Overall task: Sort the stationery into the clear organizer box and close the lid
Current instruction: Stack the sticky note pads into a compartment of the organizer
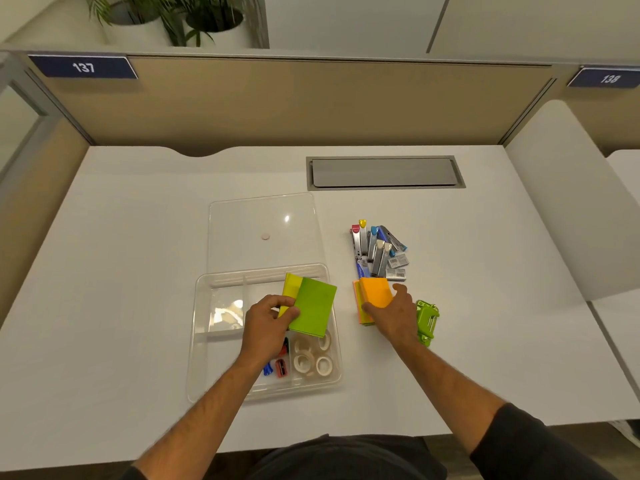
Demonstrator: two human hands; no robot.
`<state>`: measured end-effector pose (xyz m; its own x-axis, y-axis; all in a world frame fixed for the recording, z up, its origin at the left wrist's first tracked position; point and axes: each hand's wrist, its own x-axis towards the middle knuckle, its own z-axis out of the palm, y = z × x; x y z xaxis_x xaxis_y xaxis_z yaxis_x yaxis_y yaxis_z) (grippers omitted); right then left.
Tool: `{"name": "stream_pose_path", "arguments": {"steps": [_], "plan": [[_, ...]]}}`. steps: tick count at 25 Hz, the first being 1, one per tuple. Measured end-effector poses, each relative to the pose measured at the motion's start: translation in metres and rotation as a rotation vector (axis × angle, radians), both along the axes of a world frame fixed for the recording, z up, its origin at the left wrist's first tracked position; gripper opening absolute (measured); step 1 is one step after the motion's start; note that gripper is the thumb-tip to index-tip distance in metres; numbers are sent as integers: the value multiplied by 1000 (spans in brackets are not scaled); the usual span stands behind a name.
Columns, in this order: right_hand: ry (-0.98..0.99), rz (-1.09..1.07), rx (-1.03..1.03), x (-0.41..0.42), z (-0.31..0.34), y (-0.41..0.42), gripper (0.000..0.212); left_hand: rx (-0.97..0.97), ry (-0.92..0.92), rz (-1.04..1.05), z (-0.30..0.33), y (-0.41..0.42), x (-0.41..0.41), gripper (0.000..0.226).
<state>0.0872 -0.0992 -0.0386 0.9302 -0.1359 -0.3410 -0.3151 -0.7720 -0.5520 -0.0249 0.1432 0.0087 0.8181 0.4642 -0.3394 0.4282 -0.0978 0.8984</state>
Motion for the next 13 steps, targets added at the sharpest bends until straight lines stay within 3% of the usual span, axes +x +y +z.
{"name": "stream_pose_path", "arguments": {"steps": [11,13], "plan": [[46,-24,8,-10,9,-1,93,3,-12,-7,0,2,-17,11],[50,-93,75,-10,10,0,81,3,-12,-1,1,2,-20,11]]}}
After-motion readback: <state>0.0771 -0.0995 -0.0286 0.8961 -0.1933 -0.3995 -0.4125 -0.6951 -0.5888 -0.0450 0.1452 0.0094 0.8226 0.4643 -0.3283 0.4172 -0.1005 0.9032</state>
